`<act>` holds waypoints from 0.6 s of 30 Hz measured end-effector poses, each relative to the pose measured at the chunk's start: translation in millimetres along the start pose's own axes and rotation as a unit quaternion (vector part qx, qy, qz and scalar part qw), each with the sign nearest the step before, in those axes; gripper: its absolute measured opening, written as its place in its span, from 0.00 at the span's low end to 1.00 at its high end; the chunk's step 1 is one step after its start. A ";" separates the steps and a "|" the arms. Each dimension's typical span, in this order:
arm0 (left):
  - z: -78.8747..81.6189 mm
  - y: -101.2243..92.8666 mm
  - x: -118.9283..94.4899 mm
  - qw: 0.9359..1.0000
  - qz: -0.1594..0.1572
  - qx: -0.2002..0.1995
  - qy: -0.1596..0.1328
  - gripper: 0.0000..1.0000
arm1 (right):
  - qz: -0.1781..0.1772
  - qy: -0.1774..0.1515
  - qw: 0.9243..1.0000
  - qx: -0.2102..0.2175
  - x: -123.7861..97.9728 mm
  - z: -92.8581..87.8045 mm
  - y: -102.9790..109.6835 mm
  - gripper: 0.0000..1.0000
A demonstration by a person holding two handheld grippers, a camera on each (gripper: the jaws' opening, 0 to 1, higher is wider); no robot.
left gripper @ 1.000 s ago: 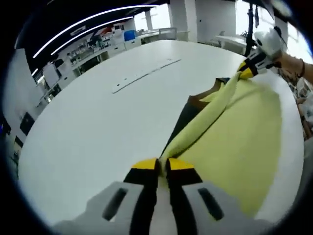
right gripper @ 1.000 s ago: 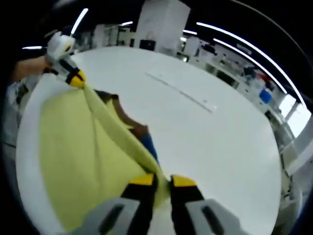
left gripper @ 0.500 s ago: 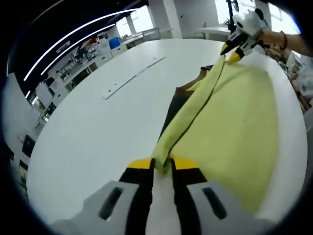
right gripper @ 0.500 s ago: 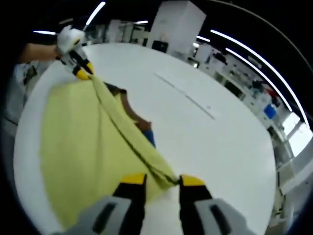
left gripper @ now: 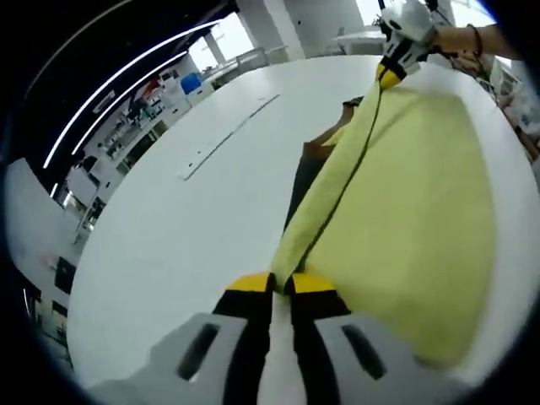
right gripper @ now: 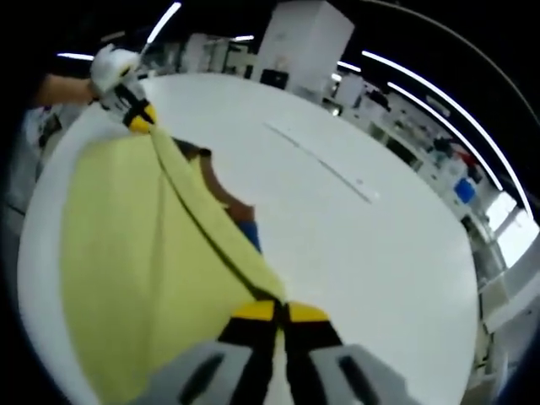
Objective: Fold the garment on the visible template until the final outline fits inside the template.
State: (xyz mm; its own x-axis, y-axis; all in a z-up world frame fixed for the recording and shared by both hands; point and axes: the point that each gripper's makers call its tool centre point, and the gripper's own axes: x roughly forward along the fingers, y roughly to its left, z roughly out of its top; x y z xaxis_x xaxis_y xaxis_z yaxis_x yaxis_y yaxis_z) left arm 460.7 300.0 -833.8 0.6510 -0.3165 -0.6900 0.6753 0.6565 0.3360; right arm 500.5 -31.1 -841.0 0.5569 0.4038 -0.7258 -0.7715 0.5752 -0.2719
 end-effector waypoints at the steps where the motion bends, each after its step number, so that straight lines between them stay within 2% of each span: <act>1: 2.1 1.5 -1.3 1.000 0.002 -0.004 -0.004 0.00 | 0.000 -0.002 1.000 0.001 -2.5 1.3 -0.4 0.00; 3: 8.1 5.6 -5.4 1.000 0.008 -0.008 -0.010 0.00 | -0.002 -0.006 1.000 0.002 -5.9 4.0 -1.2 0.00; 5: 12.5 9.9 -7.3 0.999 0.009 -0.042 -0.027 0.00 | -0.003 -0.014 1.000 0.017 -7.6 6.4 -3.7 0.00; 9: 11.0 20.5 -4.8 0.993 0.012 -0.112 -0.044 0.00 | 0.013 -0.028 0.995 0.095 -7.1 7.6 -4.5 0.00; 11: 13.9 18.1 -4.5 0.987 0.015 -0.152 -0.048 0.00 | 0.014 -0.042 0.989 0.139 -5.5 9.2 -10.0 0.00; 14: 14.4 18.7 -0.5 0.976 0.022 -0.209 -0.053 0.00 | 0.018 -0.062 0.970 0.235 -5.7 13.5 -11.8 0.00; 15: 12.4 19.9 0.5 0.974 0.028 -0.221 -0.050 0.00 | 0.020 -0.065 0.966 0.251 -4.6 14.1 -13.2 0.00; 16: 9.3 22.8 2.3 0.972 0.034 -0.228 -0.043 0.01 | 0.020 -0.066 0.960 0.270 -2.9 13.9 -14.2 0.00; 18: 7.0 30.9 4.0 0.972 0.057 -0.224 -0.043 0.04 | 0.009 -0.058 0.958 0.281 0.4 8.8 -19.0 0.00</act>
State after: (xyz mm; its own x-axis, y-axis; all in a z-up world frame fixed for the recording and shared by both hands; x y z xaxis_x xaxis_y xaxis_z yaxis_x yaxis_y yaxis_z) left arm 486.6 314.3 -821.7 0.7519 -0.2683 -0.6022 0.3918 0.9165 0.0808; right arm 518.1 -35.5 -830.6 0.6007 0.4741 -0.6437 -0.5111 0.8469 0.1468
